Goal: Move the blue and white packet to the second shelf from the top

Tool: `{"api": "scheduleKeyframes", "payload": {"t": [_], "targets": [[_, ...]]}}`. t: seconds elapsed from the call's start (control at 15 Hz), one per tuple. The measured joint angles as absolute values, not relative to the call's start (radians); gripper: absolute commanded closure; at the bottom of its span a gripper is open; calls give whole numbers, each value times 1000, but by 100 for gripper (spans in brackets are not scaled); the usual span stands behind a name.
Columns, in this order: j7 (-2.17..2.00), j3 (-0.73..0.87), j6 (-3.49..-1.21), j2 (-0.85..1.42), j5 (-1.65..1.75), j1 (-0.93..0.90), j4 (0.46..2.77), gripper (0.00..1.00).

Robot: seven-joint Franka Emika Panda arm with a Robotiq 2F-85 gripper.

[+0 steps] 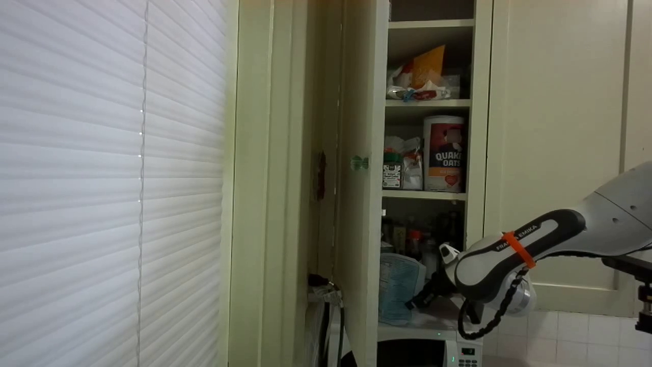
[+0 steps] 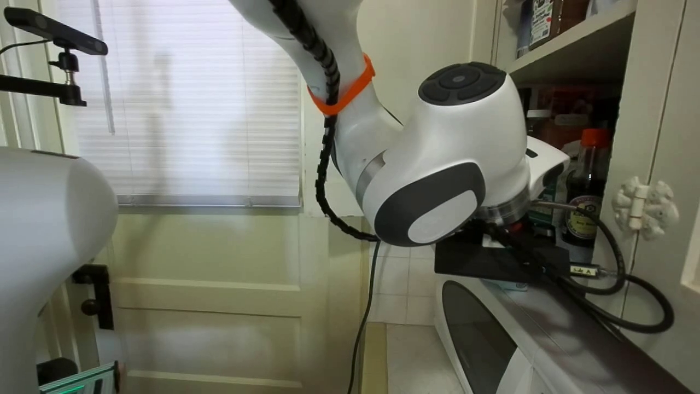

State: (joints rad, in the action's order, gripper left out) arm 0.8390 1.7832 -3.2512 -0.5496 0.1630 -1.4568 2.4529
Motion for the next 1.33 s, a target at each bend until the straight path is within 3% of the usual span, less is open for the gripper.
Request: {"api": "scheduleKeyframes", "payload": {"t": [0.4, 0.6, 0.93, 1.33], "targets": [[800, 1776, -3246, -555, 179, -1460, 2454, 100], [747, 1692, -3189, -556, 179, -1406, 2465, 100], [646, 1419, -3082, -535, 179, -1168, 2524, 100], [522, 993, -2959, -493, 200, -733, 2604, 100]]}}
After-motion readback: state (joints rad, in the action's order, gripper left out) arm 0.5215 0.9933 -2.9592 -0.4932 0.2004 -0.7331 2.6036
